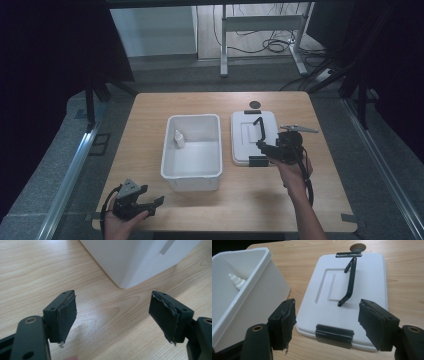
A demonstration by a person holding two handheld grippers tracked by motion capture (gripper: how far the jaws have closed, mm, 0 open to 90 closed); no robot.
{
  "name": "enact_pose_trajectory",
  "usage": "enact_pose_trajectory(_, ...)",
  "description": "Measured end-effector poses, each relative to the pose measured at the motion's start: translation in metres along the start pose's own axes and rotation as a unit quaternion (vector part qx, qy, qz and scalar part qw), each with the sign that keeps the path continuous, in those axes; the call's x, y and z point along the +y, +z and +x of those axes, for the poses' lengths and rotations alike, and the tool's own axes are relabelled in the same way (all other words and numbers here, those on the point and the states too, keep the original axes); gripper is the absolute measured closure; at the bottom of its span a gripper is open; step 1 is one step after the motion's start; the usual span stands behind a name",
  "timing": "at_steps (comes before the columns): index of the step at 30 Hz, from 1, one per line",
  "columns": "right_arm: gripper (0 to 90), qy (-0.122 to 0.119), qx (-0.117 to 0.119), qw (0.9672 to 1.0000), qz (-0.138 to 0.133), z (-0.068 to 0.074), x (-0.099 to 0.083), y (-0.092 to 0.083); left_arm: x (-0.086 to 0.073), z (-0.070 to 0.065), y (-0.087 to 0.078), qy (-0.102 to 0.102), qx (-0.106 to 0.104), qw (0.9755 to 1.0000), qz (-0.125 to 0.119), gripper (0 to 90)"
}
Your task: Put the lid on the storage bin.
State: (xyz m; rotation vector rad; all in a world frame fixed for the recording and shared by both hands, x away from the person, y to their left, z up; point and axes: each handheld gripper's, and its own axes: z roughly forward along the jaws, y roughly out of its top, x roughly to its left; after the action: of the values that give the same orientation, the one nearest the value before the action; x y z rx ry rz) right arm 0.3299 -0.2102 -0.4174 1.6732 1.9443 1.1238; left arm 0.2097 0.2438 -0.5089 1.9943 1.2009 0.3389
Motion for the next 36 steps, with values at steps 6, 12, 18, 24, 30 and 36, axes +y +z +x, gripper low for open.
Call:
enact_pose_trajectory(6, 30.9, 0.001, -0.003, 0.9996, 0.027, -0.003, 0.017, 0.012, 0.002, 0.002, 0.000, 0.002, 0.002, 1.0000, 0.000, 22.3)
enact_pose_trajectory(12, 31.2, 0.008, -0.018, 0.9985, 0.051, -0.011, 0.035, 0.021, 0.003, 0.002, 0.003, 0.003, 0.001, 1.0000, 0.003, 22.3)
enact_pose_trajectory(18, 31.8, 0.021, -0.026, 0.9975, 0.062, -0.011, 0.050, 0.032, 0.003, 0.002, 0.002, 0.003, -0.001, 1.0000, 0.002, 22.3)
enact_pose_trajectory(24, 33.0, 0.029, -0.037, 0.9959, 0.078, -0.011, 0.064, 0.043, 0.005, 0.003, 0.003, 0.004, -0.005, 1.0000, -0.001, 22.3)
enact_pose_trajectory(30, 37.0, 0.032, -0.042, 0.9923, 0.112, -0.017, 0.071, 0.059, 0.004, 0.001, 0.004, 0.007, -0.006, 1.0000, 0.001, 22.3)
enact_pose_trajectory(36, 40.3, 0.042, -0.046, 0.9894, 0.131, -0.027, 0.072, 0.075, 0.004, -0.001, 0.005, 0.008, -0.005, 0.9999, 0.004, 22.4)
